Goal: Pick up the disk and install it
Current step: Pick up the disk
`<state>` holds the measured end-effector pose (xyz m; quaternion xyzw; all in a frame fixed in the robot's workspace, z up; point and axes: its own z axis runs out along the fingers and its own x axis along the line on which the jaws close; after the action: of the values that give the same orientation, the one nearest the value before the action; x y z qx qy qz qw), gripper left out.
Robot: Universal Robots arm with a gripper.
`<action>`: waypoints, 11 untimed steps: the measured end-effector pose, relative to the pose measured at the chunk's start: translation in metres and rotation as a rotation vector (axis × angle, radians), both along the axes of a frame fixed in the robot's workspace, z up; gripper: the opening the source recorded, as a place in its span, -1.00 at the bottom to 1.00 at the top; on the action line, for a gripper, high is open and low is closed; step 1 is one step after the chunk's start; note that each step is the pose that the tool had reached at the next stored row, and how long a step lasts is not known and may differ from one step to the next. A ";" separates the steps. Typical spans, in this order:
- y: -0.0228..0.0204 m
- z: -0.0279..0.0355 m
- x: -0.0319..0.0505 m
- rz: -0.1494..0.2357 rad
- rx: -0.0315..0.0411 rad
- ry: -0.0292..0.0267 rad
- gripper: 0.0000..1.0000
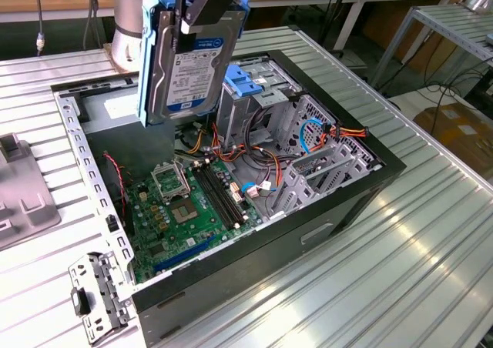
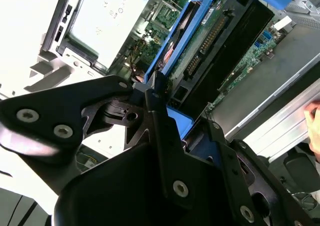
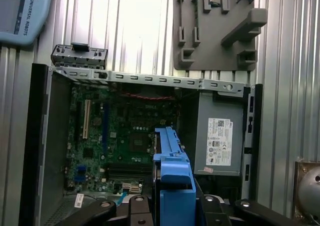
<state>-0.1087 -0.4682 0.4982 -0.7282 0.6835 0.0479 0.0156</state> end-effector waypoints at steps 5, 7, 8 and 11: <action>-0.0053 -0.0002 0.0029 0.000 0.0000 -0.0001 -0.26; -0.0073 -0.0002 0.0038 0.000 0.0001 0.0000 -0.26; -0.0093 -0.0003 0.0046 0.000 0.0001 0.0000 -0.26; -0.0128 -0.0003 0.0059 0.000 0.0000 -0.0001 -0.26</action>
<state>-0.1028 -0.4809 0.4979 -0.7283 0.6835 0.0479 0.0157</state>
